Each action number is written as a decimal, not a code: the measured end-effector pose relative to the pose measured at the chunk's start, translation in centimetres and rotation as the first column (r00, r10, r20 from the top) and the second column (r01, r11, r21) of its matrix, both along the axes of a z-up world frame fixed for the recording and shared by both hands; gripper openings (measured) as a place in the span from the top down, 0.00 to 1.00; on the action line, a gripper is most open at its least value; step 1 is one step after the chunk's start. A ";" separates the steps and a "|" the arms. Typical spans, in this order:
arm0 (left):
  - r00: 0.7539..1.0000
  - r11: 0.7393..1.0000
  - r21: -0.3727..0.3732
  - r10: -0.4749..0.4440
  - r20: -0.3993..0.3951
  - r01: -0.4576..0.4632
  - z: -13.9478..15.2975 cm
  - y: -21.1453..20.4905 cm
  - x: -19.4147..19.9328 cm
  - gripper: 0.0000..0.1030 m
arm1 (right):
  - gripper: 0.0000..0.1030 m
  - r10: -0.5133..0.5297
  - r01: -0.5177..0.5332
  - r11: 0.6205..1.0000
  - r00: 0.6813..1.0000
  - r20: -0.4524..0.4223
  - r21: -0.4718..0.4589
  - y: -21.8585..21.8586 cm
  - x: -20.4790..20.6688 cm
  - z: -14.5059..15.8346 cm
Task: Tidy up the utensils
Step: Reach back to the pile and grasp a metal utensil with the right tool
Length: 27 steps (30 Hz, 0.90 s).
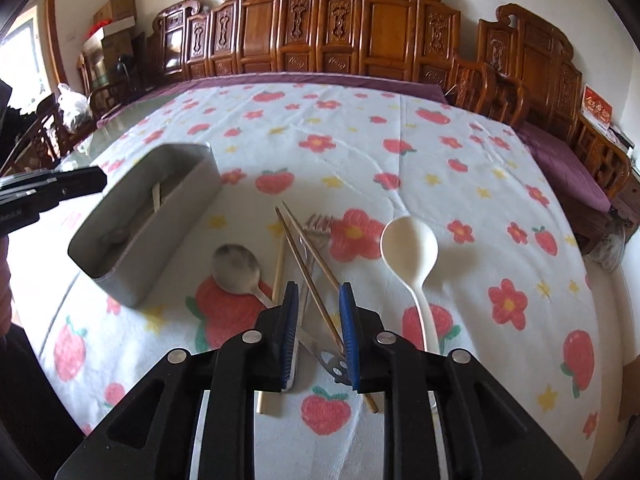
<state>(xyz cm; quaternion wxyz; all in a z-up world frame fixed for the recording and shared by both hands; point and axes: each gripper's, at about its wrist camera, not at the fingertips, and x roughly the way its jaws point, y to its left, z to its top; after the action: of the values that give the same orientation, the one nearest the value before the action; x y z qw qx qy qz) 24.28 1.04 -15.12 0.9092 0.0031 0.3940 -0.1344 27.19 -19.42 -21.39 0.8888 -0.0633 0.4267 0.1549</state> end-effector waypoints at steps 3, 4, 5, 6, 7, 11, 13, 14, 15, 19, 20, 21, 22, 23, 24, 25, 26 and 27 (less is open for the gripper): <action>1.000 1.000 0.007 -0.010 -0.008 0.010 -0.5 -0.7 0.0 0.73 | 0.78 0.053 -0.053 0.999 0.998 -0.019 0.000 0.7 0.4 -1.5; 1.000 1.000 0.009 -0.011 -0.011 0.011 -0.7 -0.8 0.0 0.71 | 0.78 0.070 -0.070 0.998 0.997 -0.022 0.001 1.0 0.4 -1.9; 1.000 1.000 0.011 -0.012 -0.015 0.012 -0.8 -0.9 0.0 0.69 | 0.78 0.092 -0.092 0.996 0.995 -0.032 0.006 1.4 0.6 -2.4; 1.000 1.000 0.012 -0.017 -0.019 0.017 -1.0 -1.1 0.1 0.68 | 0.78 0.112 -0.112 0.994 0.993 -0.042 0.015 1.7 0.8 -2.8; 1.000 1.000 0.013 -0.018 -0.021 0.018 -1.1 -1.2 0.1 0.67 | 0.78 0.133 -0.132 0.991 0.990 -0.051 0.026 2.1 0.9 -3.2; 1.000 1.000 0.015 -0.020 -0.023 0.020 -1.3 -1.5 0.2 0.67 | 0.78 0.171 -0.169 0.985 0.983 -0.064 0.024 3.2 1.4 -4.1; 1.000 1.000 0.011 -0.023 -0.020 0.024 -1.2 -1.6 0.2 0.67 | 0.78 0.176 -0.174 0.984 0.982 -0.071 0.022 3.5 1.7 -4.5; 1.000 1.000 0.009 -0.025 -0.020 0.025 -1.2 -1.6 0.1 0.67 | 0.78 0.179 -0.178 0.984 0.981 -0.078 0.025 3.6 1.9 -4.8; 0.999 1.000 0.007 -0.027 -0.020 0.027 -1.2 -1.7 0.1 0.67 | 0.78 0.181 -0.180 0.983 0.980 -0.080 0.023 3.7 2.0 -4.9; 0.999 0.999 0.007 -0.035 -0.018 0.035 -1.1 -1.9 0.0 0.67 | 0.78 0.196 -0.198 0.980 0.977 -0.079 -0.017 4.3 1.9 -5.4; 0.999 0.999 0.007 -0.037 -0.019 0.037 -1.1 -2.0 -0.1 0.67 | 0.78 0.199 -0.201 0.979 0.977 -0.081 -0.028 4.4 1.8 -5.5; 0.999 0.999 0.008 -0.038 -0.020 0.038 -1.2 -2.0 -0.1 0.67 | 0.78 0.203 -0.207 0.978 0.976 -0.084 -0.035 4.5 1.8 -5.5; 0.999 0.999 0.008 -0.039 -0.022 0.039 -1.2 -2.0 -0.1 0.67 | 0.78 0.206 -0.210 0.977 0.975 -0.087 -0.040 4.6 1.7 -5.6; 0.999 0.999 0.009 -0.040 -0.023 0.040 -1.2 -2.1 -0.1 0.67 | 0.78 0.207 -0.211 0.976 0.975 -0.087 -0.048 4.7 1.6 -5.7; 0.999 0.999 0.009 -0.041 -0.022 0.041 -1.2 -2.1 -0.1 0.67 | 0.79 0.209 -0.214 0.975 0.974 -0.085 -0.057 4.8 1.5 -5.7; 0.999 0.999 0.010 -0.042 -0.021 0.042 -1.2 -2.2 -0.1 0.67 | 0.80 0.210 -0.215 0.975 0.974 -0.085 -0.060 4.8 1.4 -5.7; 0.999 0.999 0.011 -0.043 -0.021 0.043 -1.2 -2.2 -0.2 0.67 | 0.84 0.210 -0.215 0.975 0.974 -0.086 -0.059 4.8 1.3 -5.7; 0.999 0.999 0.011 -0.044 -0.020 0.044 -1.2 -2.2 -0.2 0.67 | 0.86 0.209 -0.214 0.975 0.974 -0.088 -0.056 4.7 1.3 -5.7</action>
<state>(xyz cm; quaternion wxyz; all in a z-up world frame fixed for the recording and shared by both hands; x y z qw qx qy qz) 24.08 -1.19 -16.32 0.9020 0.0154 0.4037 -0.1522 28.45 -14.68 -27.08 0.8466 -0.1309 0.4582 0.2371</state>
